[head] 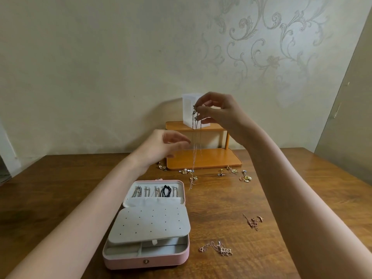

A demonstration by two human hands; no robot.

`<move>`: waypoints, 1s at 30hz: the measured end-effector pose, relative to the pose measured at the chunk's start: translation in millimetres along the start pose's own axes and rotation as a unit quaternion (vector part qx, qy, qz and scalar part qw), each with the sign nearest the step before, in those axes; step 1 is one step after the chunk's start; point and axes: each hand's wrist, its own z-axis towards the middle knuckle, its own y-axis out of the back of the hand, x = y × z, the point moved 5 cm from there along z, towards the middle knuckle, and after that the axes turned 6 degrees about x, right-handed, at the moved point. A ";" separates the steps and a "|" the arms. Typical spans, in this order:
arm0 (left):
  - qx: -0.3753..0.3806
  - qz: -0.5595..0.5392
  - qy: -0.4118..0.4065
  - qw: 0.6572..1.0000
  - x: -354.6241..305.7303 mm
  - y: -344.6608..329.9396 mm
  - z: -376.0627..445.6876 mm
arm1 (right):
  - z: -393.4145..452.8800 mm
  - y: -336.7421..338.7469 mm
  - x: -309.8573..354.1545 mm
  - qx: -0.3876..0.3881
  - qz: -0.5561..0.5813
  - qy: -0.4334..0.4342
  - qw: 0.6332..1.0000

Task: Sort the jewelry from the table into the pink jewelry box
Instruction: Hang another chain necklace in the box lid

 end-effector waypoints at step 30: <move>-0.042 0.092 -0.049 0.994 -57.3 8.9 16.2 | -16.4 -9.3 -28.3 0.123 0.176 -0.057 0.975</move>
